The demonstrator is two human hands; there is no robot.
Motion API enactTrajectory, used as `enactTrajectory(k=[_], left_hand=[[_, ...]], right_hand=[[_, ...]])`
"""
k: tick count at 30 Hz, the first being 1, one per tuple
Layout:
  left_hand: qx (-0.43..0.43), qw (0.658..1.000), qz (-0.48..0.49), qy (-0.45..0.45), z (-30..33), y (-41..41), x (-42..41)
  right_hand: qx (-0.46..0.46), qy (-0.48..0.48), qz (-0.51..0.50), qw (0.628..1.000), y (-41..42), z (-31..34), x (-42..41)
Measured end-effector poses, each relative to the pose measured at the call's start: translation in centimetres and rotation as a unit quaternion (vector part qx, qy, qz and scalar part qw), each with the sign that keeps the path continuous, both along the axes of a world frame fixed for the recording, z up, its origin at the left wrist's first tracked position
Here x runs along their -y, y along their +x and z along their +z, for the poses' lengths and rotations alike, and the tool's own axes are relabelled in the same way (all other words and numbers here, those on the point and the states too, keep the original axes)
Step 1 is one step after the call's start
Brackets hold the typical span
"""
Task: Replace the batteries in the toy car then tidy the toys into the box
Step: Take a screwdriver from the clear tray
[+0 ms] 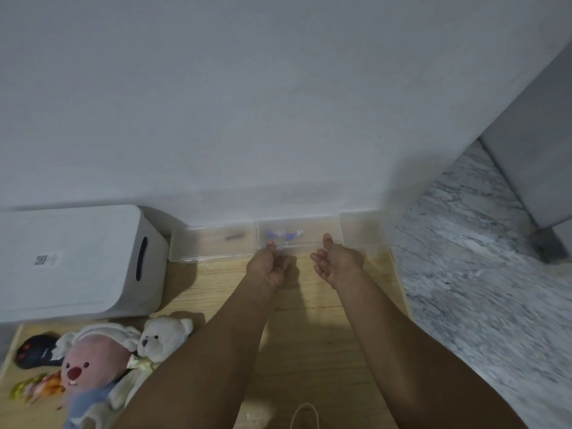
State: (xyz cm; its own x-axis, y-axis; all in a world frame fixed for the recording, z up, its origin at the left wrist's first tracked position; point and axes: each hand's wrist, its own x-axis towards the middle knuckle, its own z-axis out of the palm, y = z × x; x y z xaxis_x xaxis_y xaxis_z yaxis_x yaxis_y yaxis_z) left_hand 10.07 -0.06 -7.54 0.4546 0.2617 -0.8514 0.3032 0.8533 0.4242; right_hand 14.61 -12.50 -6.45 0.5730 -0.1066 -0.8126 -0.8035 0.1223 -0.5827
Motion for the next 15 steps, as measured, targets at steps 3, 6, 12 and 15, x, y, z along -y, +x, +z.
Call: enactTrajectory(k=[3, 6, 12, 15], left_hand=[[-0.021, 0.999, -0.036, 0.026, 0.6, 0.0, -0.3], [-0.035, 0.998, -0.045, 0.037, 1.0, -0.5, -0.7], [-0.015, 1.000, 0.010, -0.003, 0.8, -1.1, -0.7], [-0.004, 0.999, 0.036, -0.006, 1.0, -0.9, -0.5]], right_hand=[[-0.006, 0.000, 0.020, 1.000, -0.2, 0.0, 0.0], [-0.017, 0.000, 0.029, 0.999, -0.7, -0.2, 0.1], [-0.004, -0.016, 0.029, 0.999, -1.4, -0.2, 0.2], [0.003, -0.020, 0.025, 0.999, -1.3, 0.0, 0.2]])
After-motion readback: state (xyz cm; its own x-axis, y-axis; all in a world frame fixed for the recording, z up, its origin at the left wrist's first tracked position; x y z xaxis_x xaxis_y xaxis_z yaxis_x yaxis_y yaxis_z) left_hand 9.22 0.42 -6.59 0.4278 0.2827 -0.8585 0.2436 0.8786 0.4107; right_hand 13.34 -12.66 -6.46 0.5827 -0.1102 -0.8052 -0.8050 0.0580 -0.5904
